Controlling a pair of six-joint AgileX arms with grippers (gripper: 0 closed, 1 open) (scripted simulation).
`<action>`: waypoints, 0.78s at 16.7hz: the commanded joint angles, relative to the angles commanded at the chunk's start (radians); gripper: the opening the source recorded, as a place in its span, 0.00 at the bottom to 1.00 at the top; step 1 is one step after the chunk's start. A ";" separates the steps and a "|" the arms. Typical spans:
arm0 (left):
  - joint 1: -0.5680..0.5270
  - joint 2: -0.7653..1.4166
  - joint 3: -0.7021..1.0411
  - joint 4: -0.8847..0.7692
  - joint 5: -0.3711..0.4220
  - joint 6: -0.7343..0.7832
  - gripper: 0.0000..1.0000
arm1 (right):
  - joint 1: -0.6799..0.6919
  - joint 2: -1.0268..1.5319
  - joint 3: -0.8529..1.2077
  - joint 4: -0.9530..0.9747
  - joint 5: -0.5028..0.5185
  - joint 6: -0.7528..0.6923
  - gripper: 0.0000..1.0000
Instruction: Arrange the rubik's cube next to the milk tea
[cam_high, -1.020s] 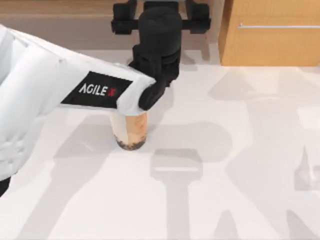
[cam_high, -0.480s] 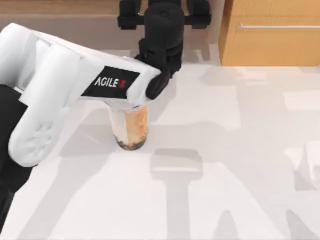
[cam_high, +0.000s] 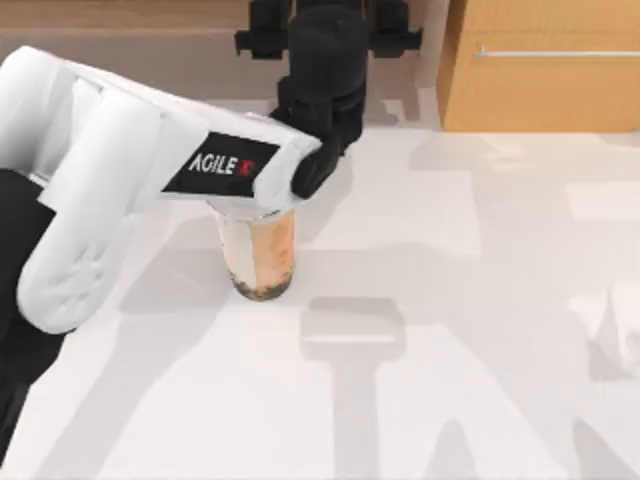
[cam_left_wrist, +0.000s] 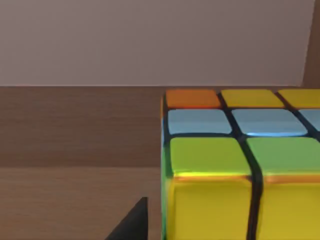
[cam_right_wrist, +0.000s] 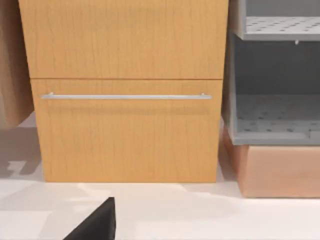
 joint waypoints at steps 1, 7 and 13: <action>0.000 0.000 0.000 0.000 0.000 0.000 0.55 | 0.000 0.000 0.000 0.000 0.000 0.000 1.00; 0.000 0.000 0.000 0.000 0.000 0.000 0.10 | 0.000 0.000 0.000 0.000 0.000 0.000 1.00; 0.000 0.000 0.000 0.000 0.000 0.000 0.00 | 0.000 0.000 0.000 0.000 0.000 0.000 1.00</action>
